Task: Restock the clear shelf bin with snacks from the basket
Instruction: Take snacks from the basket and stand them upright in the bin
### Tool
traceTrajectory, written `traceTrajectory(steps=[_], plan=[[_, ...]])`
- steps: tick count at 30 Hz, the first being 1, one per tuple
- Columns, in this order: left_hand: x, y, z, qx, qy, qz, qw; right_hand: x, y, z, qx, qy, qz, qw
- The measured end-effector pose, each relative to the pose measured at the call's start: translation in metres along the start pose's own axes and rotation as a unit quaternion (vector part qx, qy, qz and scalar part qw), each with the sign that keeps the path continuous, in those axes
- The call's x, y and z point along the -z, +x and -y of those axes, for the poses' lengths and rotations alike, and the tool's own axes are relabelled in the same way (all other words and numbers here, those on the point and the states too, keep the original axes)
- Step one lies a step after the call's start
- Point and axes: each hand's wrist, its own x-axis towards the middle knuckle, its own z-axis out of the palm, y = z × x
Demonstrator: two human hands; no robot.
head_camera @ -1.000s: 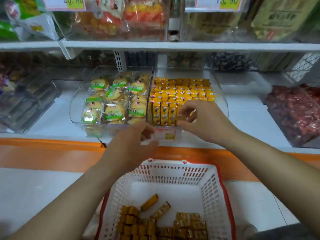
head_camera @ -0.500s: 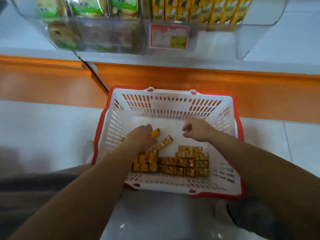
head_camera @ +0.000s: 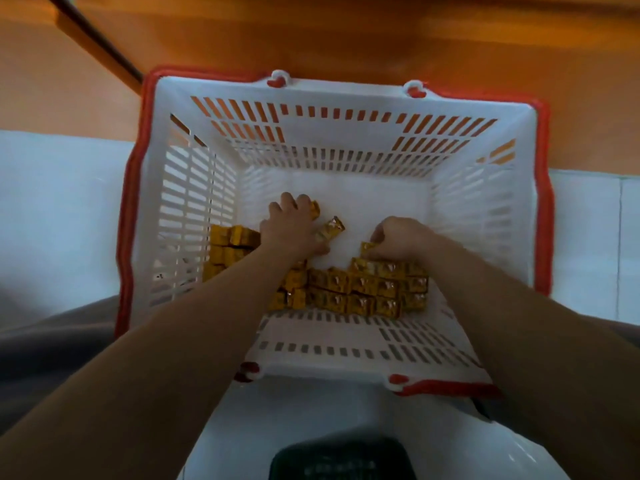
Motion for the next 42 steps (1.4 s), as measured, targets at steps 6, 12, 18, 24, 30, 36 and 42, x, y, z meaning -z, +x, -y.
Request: traceTrajectory(steps=[6, 12, 18, 24, 30, 36, 42], plan=[[-0.002, 0.004, 0.003, -0.021, -0.072, 0.001, 0.997, -0.005, -0.004, 0.004, 0.040, -0.007, 0.049, 0.998], [0.009, -0.003, 0.005, 0.020, -0.206, -0.008, 0.978, -0.004, -0.008, 0.003, 0.030, 0.020, 0.051, 0.998], [0.029, -0.015, 0.005, 0.016, -0.286, -0.018, 0.958, 0.008, -0.029, 0.010, 0.018, 0.188, -0.027, 0.982], [0.075, -0.052, -0.017, 0.061, -0.416, -0.052, 0.906, 0.021, -0.078, 0.029, 0.036, 0.605, -0.115, 0.787], [0.141, -0.119, -0.036, -0.010, -0.551, -0.053, 0.833, 0.070, -0.150, 0.058, 0.119, 0.729, -0.107, 0.665], [0.228, -0.201, -0.052, -0.113, -0.617, -0.051, 0.777, 0.138, -0.238, 0.085, 0.207, 0.721, -0.129, 0.649], [0.276, -0.271, -0.061, -0.164, -0.654, -0.054, 0.737, 0.177, -0.314, 0.103, 0.273, 0.681, -0.173, 0.657]])
